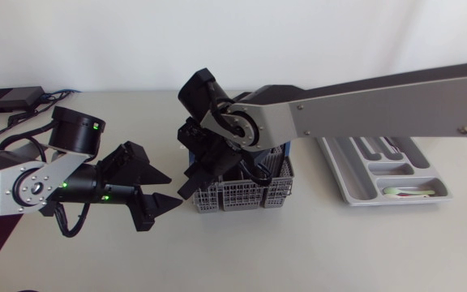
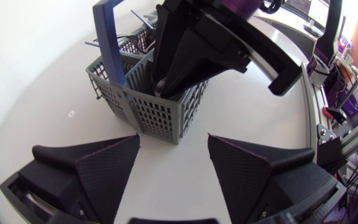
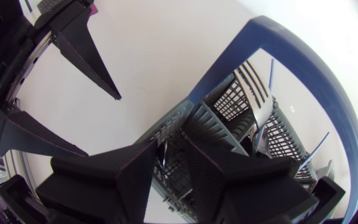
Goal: Sort the cutlery from the basket into the organizer compartments.
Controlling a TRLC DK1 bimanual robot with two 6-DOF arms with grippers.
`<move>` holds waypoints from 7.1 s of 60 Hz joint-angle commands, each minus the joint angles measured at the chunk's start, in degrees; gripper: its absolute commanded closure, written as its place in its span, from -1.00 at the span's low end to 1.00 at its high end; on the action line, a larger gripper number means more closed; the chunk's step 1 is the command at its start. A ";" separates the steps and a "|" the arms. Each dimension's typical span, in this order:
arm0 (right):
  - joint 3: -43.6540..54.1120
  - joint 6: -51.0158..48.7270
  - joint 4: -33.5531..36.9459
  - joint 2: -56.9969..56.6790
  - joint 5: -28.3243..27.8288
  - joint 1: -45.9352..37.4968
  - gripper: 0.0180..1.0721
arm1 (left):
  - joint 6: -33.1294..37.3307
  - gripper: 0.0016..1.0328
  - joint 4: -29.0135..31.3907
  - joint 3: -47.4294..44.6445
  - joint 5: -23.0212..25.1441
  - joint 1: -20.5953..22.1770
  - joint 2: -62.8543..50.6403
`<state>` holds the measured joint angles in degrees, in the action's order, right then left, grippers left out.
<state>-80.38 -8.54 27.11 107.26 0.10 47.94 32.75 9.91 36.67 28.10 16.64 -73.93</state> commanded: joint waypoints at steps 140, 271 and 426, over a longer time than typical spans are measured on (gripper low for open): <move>14.37 -11.15 35.46 -35.37 -9.15 -37.92 0.89 | -0.41 -0.50 -2.18 0.07 -3.22 1.20 -1.04; 37.66 -17.83 4.18 -46.88 -10.38 -39.15 0.87 | -6.47 0.03 -7.28 12.11 -7.62 -5.57 -9.65; 40.74 -10.19 -7.87 -44.16 -21.72 -29.66 0.89 | -4.63 0.79 -0.77 28.02 16.46 -10.14 -28.29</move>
<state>-41.93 -18.24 17.37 65.19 -20.45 16.88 32.86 11.51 61.56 44.75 7.22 -98.80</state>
